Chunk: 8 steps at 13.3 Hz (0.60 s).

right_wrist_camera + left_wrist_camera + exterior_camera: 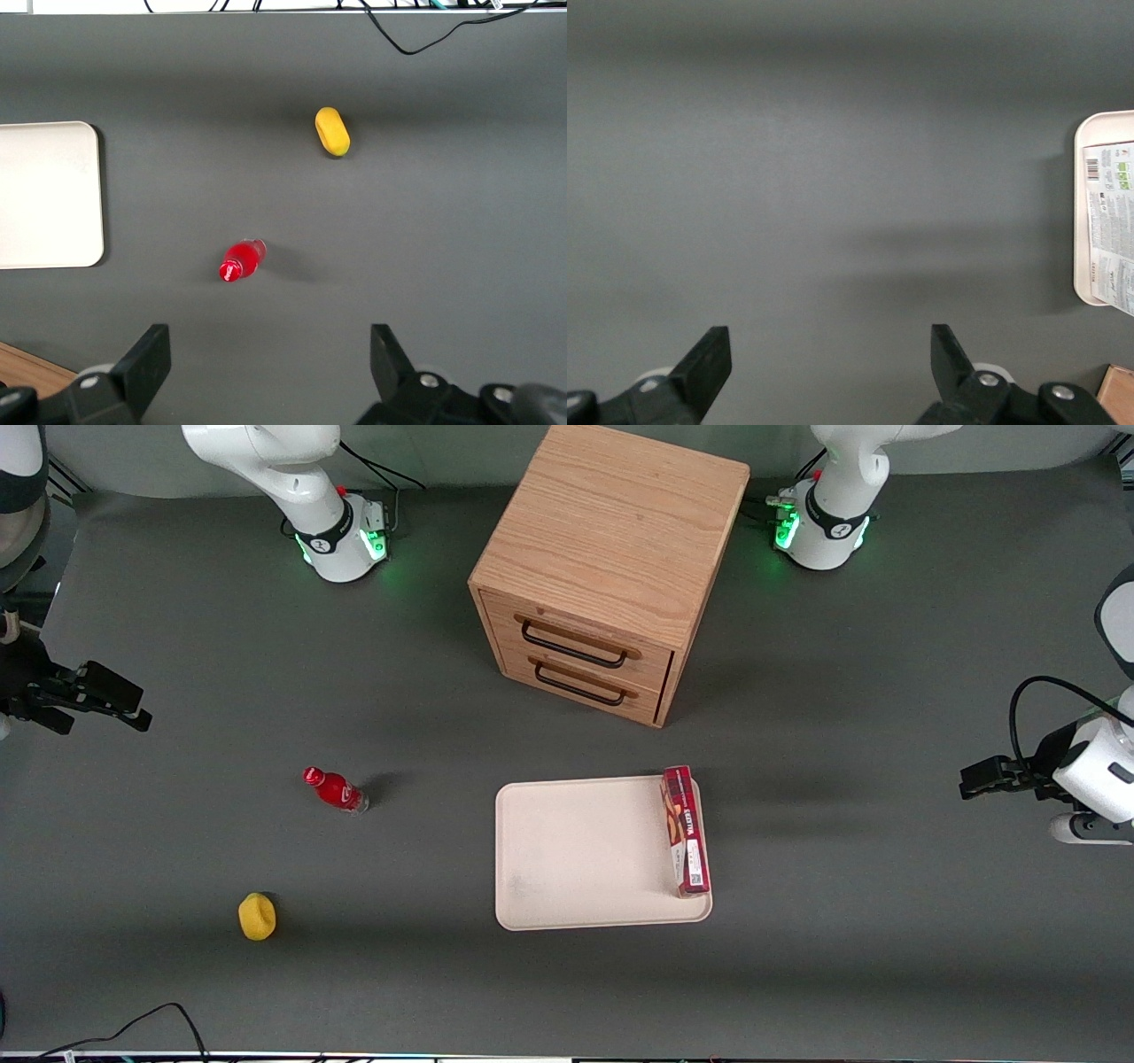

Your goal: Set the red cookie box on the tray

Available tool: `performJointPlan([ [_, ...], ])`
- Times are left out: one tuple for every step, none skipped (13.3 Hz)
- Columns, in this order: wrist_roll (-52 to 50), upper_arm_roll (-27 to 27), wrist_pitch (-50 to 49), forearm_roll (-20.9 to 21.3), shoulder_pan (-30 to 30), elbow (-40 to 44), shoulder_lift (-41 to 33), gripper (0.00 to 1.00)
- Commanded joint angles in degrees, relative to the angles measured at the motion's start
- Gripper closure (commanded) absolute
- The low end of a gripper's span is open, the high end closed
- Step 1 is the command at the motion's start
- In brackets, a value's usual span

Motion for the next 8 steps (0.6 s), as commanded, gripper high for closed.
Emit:
performJointPlan([
  [1.24, 0.23, -5.48, -0.49, -1.22, 3.91, -0.69, 0.0],
  [1.25, 0.23, -8.13, -0.48, -1.57, 6.02, -0.52, 0.0],
  [0.55, -0.2, -9.2, -0.4, -2.53, 6.82, -0.51, 0.0],
  [-0.59, -0.29, -9.38, -0.05, -3.94, 6.91, -0.6, 0.0],
  [-1.73, -0.29, -9.56, -0.05, -3.95, 6.92, -0.69, 0.0],
  [-1.57, -0.21, -9.65, 0.04, -3.6, 6.74, -0.69, 0.0],
  [-1.04, -0.12, -10.0, 0.04, -3.16, 6.48, -0.86, 0.0],
  [-0.95, 0.06, -10.7, 0.04, -3.16, 6.56, -0.78, 0.0],
])
